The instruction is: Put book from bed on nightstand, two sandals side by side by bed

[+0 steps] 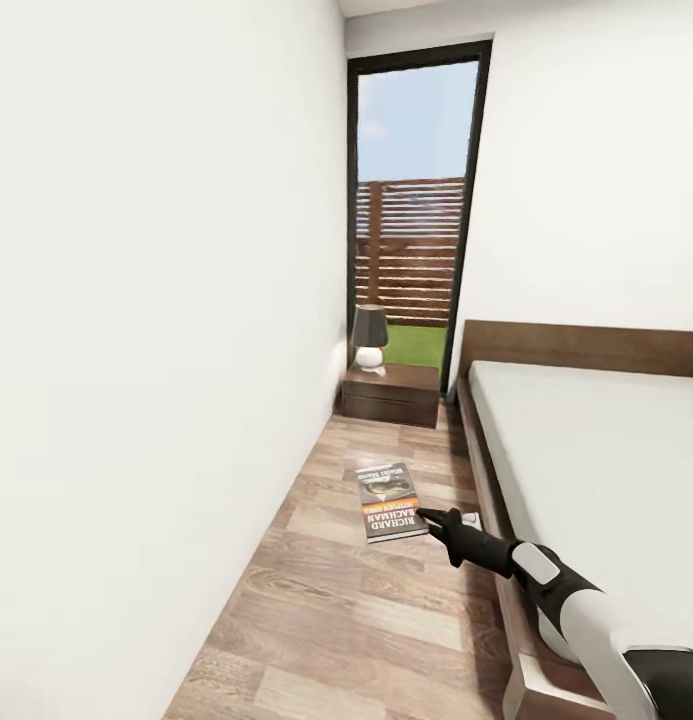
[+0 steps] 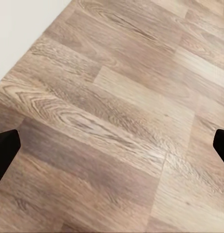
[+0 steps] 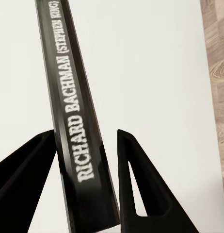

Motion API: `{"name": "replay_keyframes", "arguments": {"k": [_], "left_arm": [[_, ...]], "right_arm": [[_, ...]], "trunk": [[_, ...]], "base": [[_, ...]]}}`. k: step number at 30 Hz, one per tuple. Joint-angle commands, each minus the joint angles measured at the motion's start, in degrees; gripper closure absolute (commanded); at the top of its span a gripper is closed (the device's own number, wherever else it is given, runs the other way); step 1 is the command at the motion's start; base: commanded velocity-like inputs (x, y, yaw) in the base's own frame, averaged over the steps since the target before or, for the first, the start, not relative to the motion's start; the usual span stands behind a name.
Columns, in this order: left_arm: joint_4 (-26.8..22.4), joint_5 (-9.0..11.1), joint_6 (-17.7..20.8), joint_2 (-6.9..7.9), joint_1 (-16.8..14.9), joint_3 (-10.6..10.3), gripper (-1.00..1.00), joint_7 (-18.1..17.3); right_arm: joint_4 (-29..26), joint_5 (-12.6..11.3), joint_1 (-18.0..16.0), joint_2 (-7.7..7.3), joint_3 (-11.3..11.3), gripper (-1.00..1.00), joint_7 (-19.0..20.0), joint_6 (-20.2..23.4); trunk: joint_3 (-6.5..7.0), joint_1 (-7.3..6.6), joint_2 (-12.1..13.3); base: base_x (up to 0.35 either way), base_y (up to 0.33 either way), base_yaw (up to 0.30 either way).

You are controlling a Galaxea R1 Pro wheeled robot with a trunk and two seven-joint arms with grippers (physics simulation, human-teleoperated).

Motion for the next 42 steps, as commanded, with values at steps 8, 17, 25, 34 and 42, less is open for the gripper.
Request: {"name": "replay_keyframes", "arguments": {"k": [8,17,25,34,42], "left_arm": [[0.06,0.6,0.05,0.06,-0.03,0.08,-1.0,-0.6],[0.06,0.6,0.05,0.03,-0.03,0.08,-1.0,-0.6],[0.06,0.6,0.05,0.01,-0.03,0.08,-1.0,-0.6],[0.06,0.6,0.05,0.01,-0.03,0.08,-1.0,-0.6],[0.06,0.6,0.05,0.01,-0.03,0.08,-1.0,-0.6]], "right_arm": [[0.02,-0.29,-0.06,-0.01,0.15,1.0,0.13,0.21],[-0.01,-0.24,-0.06,-0.01,0.15,1.0,0.14,0.21],[-0.02,-0.23,-0.06,-0.01,0.15,1.0,0.14,0.21],[-0.02,-0.22,-0.06,-0.01,0.15,1.0,0.15,0.21],[-0.02,-0.21,-0.06,-0.01,0.15,1.0,0.15,0.21]], "trunk": [[-0.06,0.02,-0.03],[-0.06,0.02,-0.03],[-0.06,0.02,-0.03],[-0.06,0.02,-0.03],[-0.06,0.02,-0.03]], "base": [[0.157,0.169,-0.171],[0.154,0.154,-0.168],[0.149,0.051,-0.167],[0.148,0.006,-0.165],[0.148,0.002,-0.142]]}}
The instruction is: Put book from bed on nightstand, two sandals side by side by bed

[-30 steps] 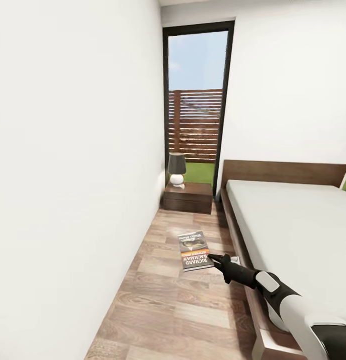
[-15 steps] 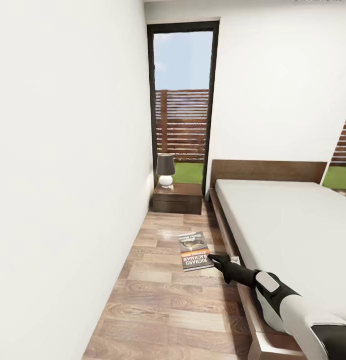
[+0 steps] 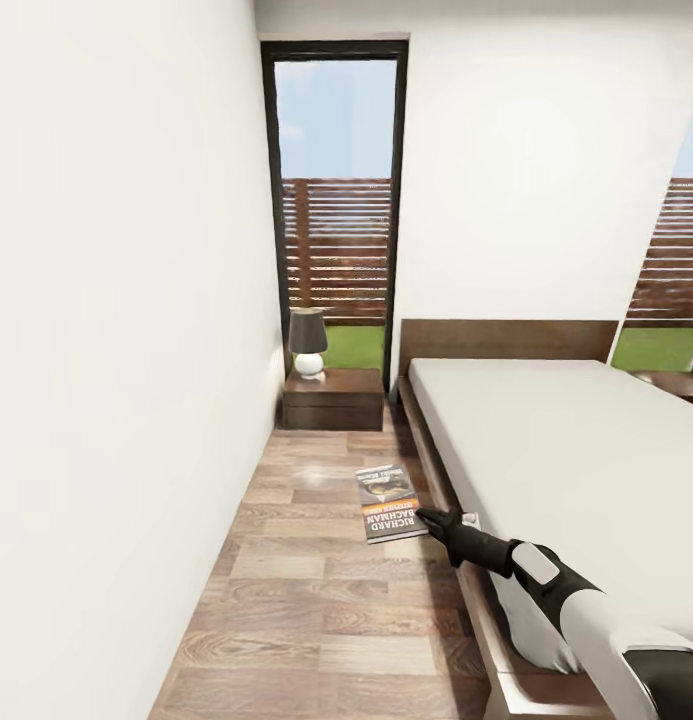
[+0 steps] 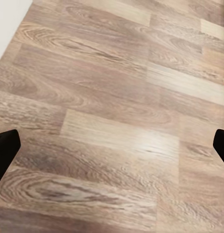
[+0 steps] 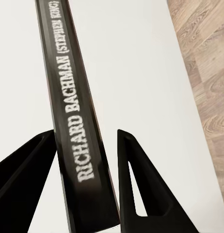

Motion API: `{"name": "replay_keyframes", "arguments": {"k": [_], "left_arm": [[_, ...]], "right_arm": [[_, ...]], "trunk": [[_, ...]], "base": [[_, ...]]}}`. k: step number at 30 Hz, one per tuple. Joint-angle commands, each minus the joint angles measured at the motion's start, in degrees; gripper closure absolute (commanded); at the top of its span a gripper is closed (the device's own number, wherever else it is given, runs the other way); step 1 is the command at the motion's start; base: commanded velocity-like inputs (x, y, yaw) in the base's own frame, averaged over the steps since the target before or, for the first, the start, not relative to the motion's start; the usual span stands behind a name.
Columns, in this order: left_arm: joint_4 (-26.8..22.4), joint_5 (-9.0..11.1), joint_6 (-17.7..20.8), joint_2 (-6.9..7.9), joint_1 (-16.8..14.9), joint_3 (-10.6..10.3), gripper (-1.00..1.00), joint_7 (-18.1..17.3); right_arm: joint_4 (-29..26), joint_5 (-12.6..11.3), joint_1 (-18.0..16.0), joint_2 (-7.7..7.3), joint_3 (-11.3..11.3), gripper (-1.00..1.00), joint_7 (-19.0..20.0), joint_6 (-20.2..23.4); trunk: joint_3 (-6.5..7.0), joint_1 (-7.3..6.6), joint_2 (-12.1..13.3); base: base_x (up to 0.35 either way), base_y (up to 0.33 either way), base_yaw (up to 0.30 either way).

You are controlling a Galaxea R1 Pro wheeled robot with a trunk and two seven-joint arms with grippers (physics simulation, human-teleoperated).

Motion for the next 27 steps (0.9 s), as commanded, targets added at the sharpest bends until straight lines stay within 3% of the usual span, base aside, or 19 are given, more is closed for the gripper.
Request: {"name": "replay_keyframes", "arguments": {"k": [1,17,27], "left_arm": [[0.06,0.6,0.03,0.01,-0.04,0.08,-1.0,-0.6],[0.06,0.6,0.03,0.0,-0.04,0.08,-1.0,-0.6],[0.06,0.6,0.03,0.0,-0.04,0.08,-1.0,-0.6]], "right_arm": [[0.0,-0.51,-0.05,-0.02,0.01,1.0,0.11,0.3],[0.0,-0.51,-0.05,-0.02,0.01,1.0,0.09,0.3],[0.0,-0.51,-0.05,-0.02,0.01,1.0,0.03,0.3]], "trunk": [[-0.06,0.01,-0.03],[-0.06,0.01,-0.03],[-0.06,0.01,-0.03]], "base": [[0.147,0.015,-0.072],[0.15,0.096,-0.023],[0.155,0.146,-0.114]]}}
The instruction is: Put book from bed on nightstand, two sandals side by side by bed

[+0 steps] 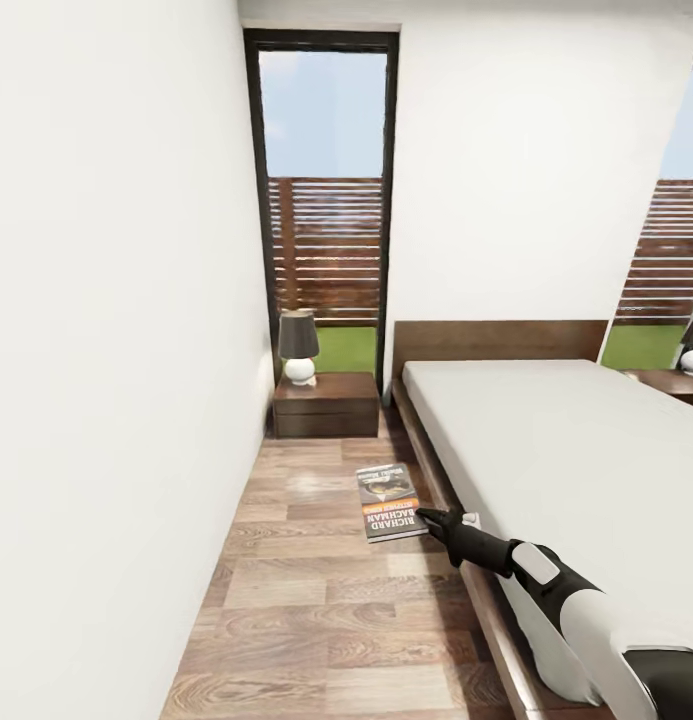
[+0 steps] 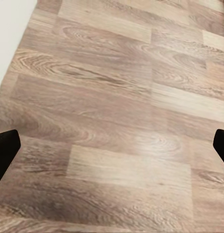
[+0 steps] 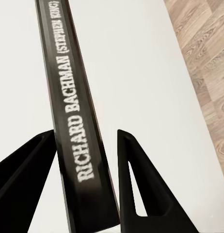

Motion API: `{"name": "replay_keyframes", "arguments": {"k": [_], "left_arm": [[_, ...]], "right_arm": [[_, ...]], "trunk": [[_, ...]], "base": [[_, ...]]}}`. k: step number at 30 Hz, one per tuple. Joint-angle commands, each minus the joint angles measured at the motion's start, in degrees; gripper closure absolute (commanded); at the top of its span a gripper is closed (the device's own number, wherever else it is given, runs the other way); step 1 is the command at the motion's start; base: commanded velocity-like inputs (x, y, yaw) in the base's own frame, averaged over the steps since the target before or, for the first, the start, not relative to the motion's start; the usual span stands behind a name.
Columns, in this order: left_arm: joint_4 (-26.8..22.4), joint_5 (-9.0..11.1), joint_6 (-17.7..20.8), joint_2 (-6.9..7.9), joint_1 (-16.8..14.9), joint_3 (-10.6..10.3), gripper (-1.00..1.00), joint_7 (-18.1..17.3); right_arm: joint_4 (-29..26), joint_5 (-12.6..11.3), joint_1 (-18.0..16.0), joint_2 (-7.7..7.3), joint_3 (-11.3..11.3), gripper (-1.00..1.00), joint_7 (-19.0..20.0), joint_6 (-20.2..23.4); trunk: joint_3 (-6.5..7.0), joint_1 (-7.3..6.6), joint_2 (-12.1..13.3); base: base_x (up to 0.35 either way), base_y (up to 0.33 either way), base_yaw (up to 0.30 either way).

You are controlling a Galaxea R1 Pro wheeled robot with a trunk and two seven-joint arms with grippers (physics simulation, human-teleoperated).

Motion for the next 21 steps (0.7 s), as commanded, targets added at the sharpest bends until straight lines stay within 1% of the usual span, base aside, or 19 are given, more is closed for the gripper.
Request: {"name": "replay_keyframes", "arguments": {"k": [1,9,15,21], "left_arm": [[0.06,0.6,0.05,0.01,-0.03,0.08,-1.0,-0.6],[0.06,0.6,0.05,0.02,-0.03,0.08,-1.0,-0.6],[0.06,0.6,0.05,0.03,-0.03,0.08,-1.0,-0.6],[0.06,0.6,0.05,0.02,-0.03,0.08,-1.0,-0.6]], "right_arm": [[0.03,-0.25,-0.06,-0.02,0.16,1.0,0.11,0.21],[0.03,-0.25,-0.06,-0.02,0.16,1.0,0.1,0.21],[0.03,-0.25,-0.06,-0.02,0.16,1.0,0.12,0.21],[0.03,-0.25,-0.06,-0.02,0.16,1.0,0.11,0.21]], "trunk": [[-0.06,0.02,-0.03],[-0.06,0.02,-0.03],[-0.06,0.02,-0.03],[-0.06,0.02,-0.03]], "base": [[0.161,0.16,-0.151],[0.166,0.165,-0.127],[0.168,0.15,-0.035],[0.168,0.063,-0.009]]}}
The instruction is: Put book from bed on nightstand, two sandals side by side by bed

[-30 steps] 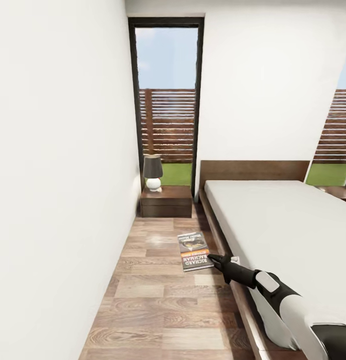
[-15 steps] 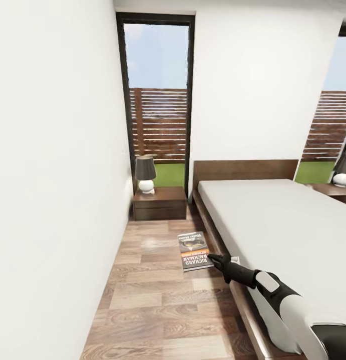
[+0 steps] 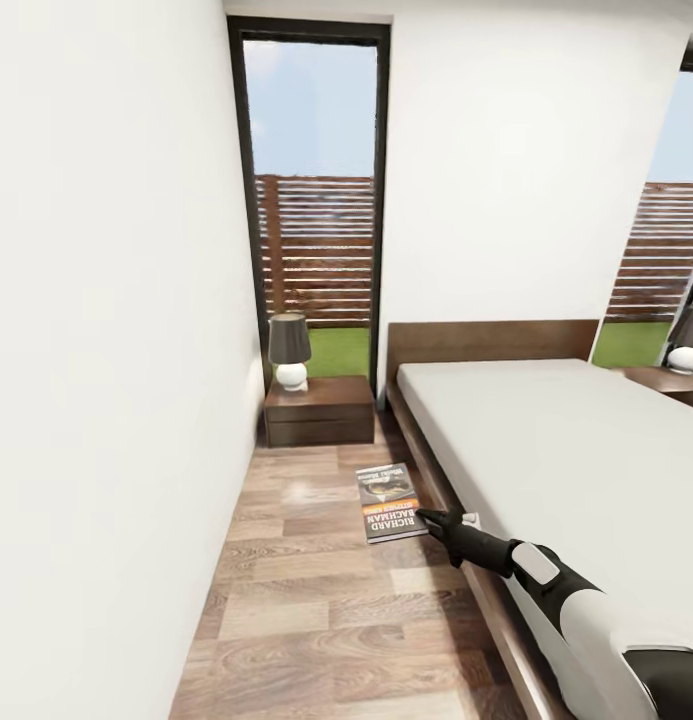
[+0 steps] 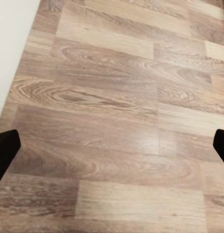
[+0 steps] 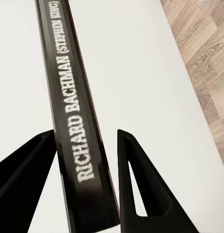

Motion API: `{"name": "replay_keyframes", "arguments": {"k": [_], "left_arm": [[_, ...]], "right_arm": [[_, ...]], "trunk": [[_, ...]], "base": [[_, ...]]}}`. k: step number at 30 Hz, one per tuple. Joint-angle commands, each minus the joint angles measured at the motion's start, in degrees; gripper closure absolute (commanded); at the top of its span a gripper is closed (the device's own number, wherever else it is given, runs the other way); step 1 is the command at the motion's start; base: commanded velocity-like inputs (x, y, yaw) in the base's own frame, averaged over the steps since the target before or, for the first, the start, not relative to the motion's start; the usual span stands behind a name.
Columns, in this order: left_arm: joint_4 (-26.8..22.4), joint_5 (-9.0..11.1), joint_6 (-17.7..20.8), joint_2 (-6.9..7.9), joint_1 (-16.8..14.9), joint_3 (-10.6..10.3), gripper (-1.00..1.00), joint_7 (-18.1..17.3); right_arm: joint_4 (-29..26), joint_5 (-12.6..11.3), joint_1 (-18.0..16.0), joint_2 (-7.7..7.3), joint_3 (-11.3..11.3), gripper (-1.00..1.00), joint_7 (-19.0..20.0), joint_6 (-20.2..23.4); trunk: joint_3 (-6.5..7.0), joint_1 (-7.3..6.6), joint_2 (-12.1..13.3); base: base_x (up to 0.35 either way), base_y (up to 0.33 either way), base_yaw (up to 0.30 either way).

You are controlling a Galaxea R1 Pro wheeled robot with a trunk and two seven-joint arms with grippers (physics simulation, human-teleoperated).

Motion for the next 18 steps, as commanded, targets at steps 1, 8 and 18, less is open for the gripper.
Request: {"name": "replay_keyframes", "arguments": {"k": [1,8,18], "left_arm": [[0.07,0.6,0.04,0.01,-0.04,0.08,-1.0,-0.6],[0.07,0.6,0.04,0.01,-0.04,0.08,-1.0,-0.6],[0.07,0.6,0.04,0.0,-0.04,0.08,-1.0,-0.6]], "right_arm": [[0.0,-0.43,-0.05,-0.03,0.06,1.0,0.11,0.28],[0.0,-0.43,-0.05,-0.03,0.06,1.0,0.13,0.28],[0.0,-0.43,-0.05,-0.03,0.06,1.0,0.18,0.28]], "trunk": [[-0.06,0.01,-0.03],[-0.06,0.01,-0.03],[-0.06,0.01,-0.03]], "base": [[0.169,0.027,-0.004],[0.169,0.01,-0.002],[0.169,0.002,0.0]]}}
